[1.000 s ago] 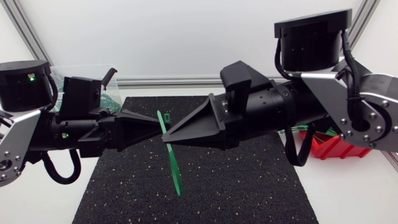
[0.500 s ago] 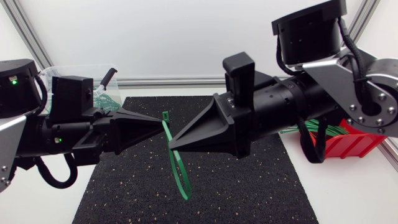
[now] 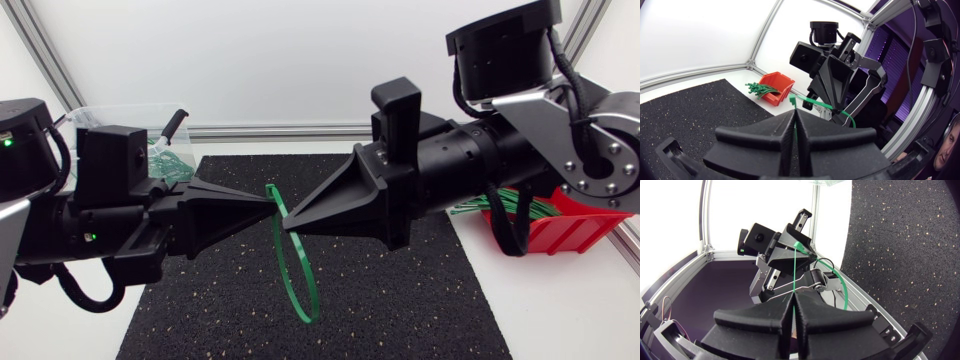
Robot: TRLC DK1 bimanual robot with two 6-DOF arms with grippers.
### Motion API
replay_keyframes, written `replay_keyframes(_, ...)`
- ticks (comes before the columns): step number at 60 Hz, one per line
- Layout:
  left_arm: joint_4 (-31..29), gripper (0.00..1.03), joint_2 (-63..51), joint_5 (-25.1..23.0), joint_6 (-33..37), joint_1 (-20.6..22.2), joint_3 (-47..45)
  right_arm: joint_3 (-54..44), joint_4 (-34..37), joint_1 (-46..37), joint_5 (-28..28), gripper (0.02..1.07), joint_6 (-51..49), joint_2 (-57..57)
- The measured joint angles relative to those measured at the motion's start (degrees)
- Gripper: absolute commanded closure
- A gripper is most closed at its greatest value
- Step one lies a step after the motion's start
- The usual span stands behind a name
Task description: Take a green cable tie from the red box, thread the tail through the head to close it, then place it in the transparent bin on the left.
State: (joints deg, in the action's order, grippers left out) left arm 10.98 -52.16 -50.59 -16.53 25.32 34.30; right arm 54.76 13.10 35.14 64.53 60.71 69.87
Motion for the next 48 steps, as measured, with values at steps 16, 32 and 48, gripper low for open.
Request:
replay_keyframes(16,0.0,1.0,0.0,1.5,0.0,1.5,0.0,0.0,0.0,0.0,0.2,1.01,0.0,0.0)
replay_keyframes(32,-0.2,1.0,0.6,2.9,0.0,2.1,0.0,0.0,0.0,0.0,0.4,1.01,0.0,0.0)
replay_keyframes(48,-0.4,1.0,0.8,3.1,0.0,2.1,0.0,0.0,0.0,-0.1,0.9,1.01,0.0,0.0)
